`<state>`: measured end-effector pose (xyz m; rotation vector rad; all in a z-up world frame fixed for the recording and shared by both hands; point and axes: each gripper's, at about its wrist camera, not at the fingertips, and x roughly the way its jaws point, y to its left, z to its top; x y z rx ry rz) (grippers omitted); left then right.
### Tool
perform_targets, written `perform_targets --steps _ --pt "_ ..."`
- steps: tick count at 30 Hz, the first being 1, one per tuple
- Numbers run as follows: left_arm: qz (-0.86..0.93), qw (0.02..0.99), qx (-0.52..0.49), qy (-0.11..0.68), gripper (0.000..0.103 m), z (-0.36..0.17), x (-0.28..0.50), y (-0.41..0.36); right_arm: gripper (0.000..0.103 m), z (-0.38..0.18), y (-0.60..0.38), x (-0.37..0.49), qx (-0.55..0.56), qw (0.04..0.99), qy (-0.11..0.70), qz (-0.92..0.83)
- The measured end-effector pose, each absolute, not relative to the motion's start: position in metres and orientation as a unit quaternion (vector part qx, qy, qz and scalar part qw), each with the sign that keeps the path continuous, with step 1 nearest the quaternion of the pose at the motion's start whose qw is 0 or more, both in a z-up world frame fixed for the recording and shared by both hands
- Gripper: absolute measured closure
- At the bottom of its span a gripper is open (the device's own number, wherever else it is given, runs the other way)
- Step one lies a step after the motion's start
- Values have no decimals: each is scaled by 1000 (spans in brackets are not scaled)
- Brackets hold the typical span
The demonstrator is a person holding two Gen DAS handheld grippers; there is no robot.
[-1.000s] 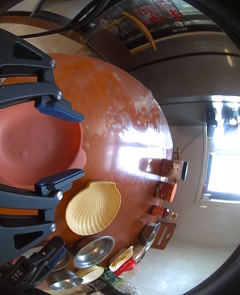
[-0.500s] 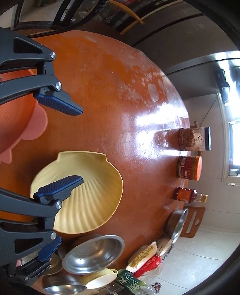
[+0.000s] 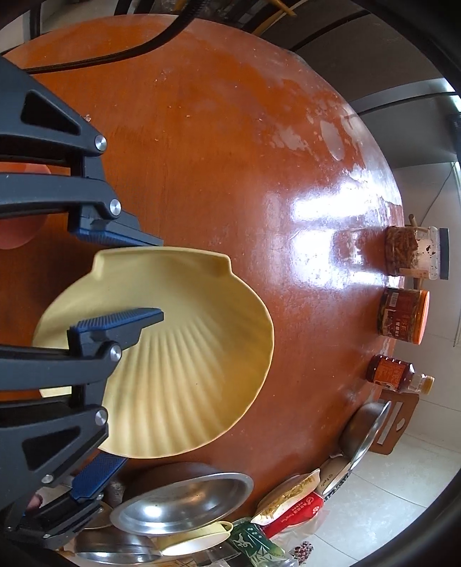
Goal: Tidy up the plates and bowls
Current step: 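Grasp the yellow shell plate rim with the right gripper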
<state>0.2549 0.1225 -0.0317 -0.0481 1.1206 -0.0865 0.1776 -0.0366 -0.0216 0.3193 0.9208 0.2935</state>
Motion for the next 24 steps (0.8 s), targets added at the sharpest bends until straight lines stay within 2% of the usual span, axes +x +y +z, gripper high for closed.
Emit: perform_targets --steps 5,24 --pt "-41 854 -20 518 72 -22 245 126 64 -18 -38 177 152 881 425 142" --pt "-13 907 -38 419 72 60 150 168 64 45 -10 121 127 908 343 207"
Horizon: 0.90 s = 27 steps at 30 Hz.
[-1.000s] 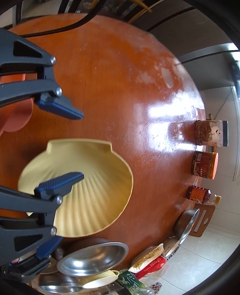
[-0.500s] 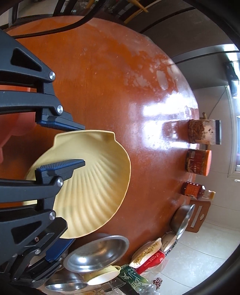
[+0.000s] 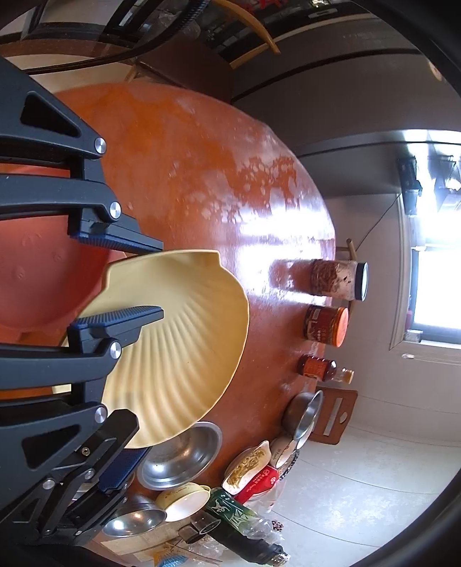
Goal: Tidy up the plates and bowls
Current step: 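Grasp the yellow shell plate rim with the right gripper, then lower the yellow shell plate onto the pink plate and open the right gripper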
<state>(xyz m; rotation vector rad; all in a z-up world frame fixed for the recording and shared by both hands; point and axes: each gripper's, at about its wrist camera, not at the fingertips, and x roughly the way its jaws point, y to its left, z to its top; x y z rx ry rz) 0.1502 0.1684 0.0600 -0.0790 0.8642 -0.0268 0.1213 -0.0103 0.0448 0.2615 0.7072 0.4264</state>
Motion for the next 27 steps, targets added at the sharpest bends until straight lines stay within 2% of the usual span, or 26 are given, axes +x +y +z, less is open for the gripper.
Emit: perform_targets --steps 9,27 --pt "24 916 -52 398 72 65 100 204 64 56 25 83 97 905 328 253" --pt "83 908 -59 406 72 23 57 217 63 21 59 59 45 886 360 288"
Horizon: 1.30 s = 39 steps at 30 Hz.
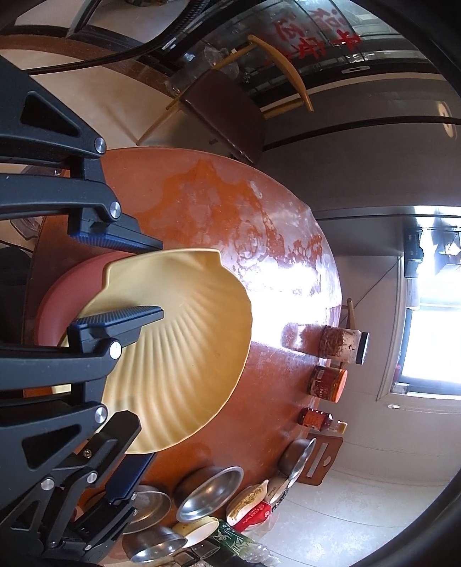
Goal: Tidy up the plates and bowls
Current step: 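Lower the yellow shell plate onto the pink plate and open the right gripper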
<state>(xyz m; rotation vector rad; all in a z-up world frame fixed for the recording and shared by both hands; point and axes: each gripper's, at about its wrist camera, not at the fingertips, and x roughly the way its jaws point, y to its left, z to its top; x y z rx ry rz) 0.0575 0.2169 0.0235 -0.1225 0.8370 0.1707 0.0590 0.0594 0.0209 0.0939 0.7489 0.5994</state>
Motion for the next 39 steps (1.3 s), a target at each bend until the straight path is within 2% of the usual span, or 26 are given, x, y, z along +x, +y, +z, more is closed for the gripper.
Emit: perform_targets --steps 39 --pt "105 895 -68 429 72 -13 59 222 61 -6 78 56 5 872 388 299"
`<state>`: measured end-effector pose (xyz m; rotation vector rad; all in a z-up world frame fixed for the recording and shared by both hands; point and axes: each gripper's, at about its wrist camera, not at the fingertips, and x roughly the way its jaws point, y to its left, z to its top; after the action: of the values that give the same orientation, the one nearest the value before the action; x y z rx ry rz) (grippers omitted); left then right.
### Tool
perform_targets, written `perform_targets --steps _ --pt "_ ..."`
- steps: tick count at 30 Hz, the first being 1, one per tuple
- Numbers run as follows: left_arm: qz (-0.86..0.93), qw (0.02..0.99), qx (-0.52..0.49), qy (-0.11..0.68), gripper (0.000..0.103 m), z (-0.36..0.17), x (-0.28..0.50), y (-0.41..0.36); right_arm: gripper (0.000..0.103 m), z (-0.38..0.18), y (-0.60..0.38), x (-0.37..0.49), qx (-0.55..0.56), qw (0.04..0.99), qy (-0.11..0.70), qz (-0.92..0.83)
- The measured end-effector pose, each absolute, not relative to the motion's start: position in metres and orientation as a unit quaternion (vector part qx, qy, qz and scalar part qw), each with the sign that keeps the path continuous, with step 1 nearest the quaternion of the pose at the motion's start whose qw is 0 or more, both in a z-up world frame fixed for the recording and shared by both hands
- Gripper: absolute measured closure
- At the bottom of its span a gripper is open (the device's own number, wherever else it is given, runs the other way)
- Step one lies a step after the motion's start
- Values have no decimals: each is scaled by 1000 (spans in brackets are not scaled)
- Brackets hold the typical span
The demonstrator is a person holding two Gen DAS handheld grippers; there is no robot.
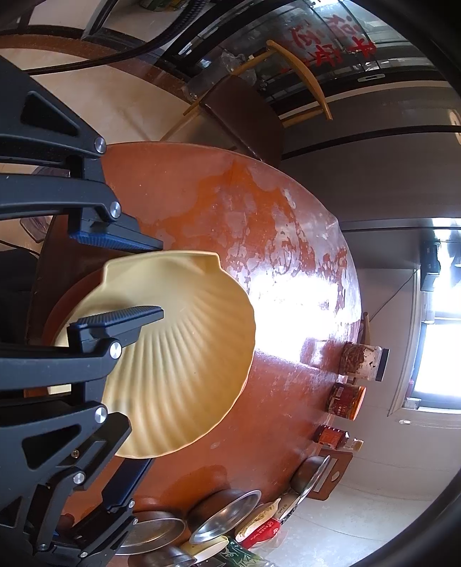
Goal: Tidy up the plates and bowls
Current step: 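Lower the yellow shell plate onto the pink plate and open the right gripper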
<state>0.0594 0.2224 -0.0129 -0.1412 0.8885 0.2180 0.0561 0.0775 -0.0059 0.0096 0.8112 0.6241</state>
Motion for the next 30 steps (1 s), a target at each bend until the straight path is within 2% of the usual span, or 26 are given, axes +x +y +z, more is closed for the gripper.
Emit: perform_targets --steps 10,14,21,26,28,30 --pt "107 897 -80 422 72 -11 58 224 58 -6 76 56 7 868 391 307" --pt "111 899 -79 416 72 -9 55 222 51 -6 75 55 8 866 391 310" --pt "122 902 -73 408 70 -2 50 219 46 -1 68 54 15 872 383 305" --pt "133 904 -70 400 61 5 47 218 45 3 61 53 22 877 375 301" --pt "138 905 -69 396 50 9 45 217 44 6 58 51 27 878 372 301" --pt "143 908 -65 389 49 13 42 216 41 9 55 50 31 880 368 299"
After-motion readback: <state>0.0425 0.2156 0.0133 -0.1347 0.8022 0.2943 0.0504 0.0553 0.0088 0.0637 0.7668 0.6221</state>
